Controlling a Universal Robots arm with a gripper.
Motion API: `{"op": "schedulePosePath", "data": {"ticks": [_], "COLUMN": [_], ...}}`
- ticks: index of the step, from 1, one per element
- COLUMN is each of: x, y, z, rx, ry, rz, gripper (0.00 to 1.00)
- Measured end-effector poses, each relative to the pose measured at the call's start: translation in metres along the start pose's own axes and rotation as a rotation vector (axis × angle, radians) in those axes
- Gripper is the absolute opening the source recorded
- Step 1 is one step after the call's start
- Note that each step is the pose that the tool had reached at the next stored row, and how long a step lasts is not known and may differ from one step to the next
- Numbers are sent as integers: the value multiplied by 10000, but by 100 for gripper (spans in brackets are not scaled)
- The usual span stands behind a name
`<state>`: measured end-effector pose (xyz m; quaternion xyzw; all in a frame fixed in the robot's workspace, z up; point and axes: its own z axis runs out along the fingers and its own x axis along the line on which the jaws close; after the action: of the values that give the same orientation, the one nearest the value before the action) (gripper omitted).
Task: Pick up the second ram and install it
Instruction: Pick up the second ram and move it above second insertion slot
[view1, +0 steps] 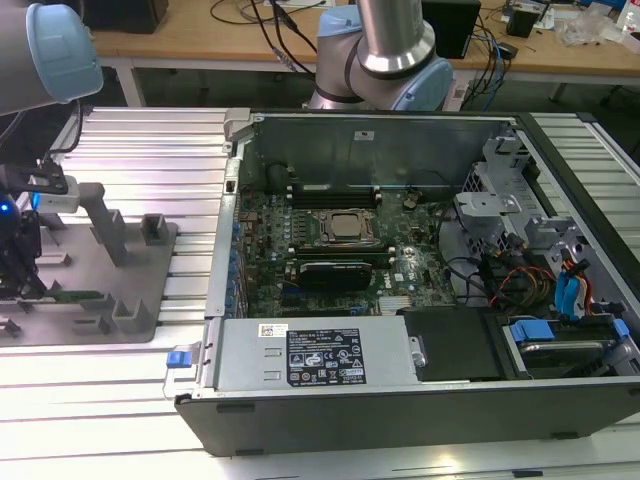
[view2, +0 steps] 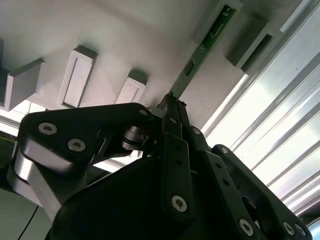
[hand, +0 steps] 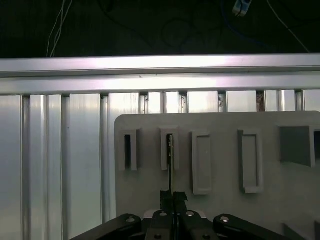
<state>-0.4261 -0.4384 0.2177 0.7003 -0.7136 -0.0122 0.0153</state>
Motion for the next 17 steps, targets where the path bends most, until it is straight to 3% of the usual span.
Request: {"op": "schedulePosePath", "data": {"ticks": [10, 17], "x": [-1, 0], "y": [-3, 8], "z": [-10, -299], "rx": [0, 1], "ry": [-1, -1], "rz": [3, 2], "gripper": [9, 9]}}
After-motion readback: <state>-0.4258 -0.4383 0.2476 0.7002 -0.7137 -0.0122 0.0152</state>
